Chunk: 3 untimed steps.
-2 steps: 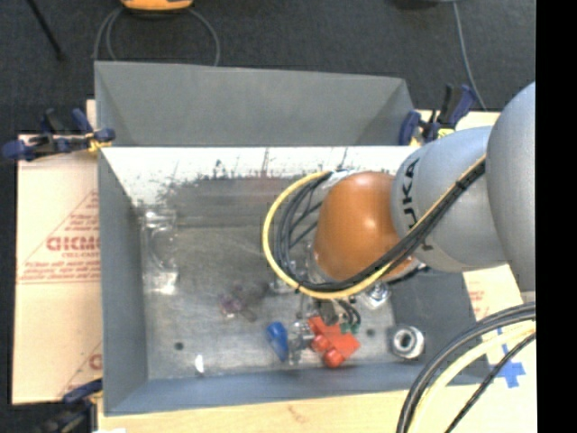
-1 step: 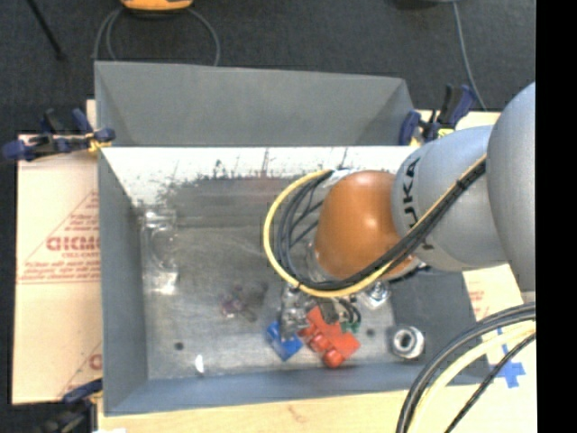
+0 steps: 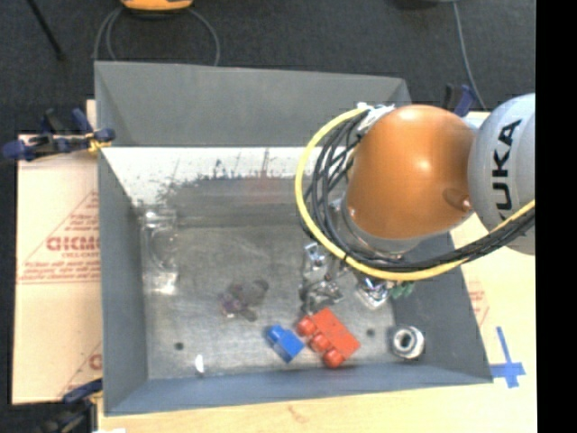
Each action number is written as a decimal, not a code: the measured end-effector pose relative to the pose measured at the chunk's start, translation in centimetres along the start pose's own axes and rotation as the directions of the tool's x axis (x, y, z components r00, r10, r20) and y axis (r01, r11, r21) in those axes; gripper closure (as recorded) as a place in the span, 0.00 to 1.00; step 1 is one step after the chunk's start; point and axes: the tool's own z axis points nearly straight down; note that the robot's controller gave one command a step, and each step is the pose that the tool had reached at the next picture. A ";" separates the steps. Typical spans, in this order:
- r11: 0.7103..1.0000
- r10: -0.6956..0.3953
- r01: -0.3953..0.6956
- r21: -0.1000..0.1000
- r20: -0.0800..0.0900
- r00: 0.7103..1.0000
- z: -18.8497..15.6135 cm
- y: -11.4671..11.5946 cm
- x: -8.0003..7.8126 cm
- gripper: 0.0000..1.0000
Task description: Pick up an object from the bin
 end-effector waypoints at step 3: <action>0.981 0.196 -0.196 -0.002 0.015 0.980 17.4 -3.2 2.2 0.00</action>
Offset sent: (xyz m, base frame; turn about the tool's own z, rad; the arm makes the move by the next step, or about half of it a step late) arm 0.0000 0.0000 0.0000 0.0000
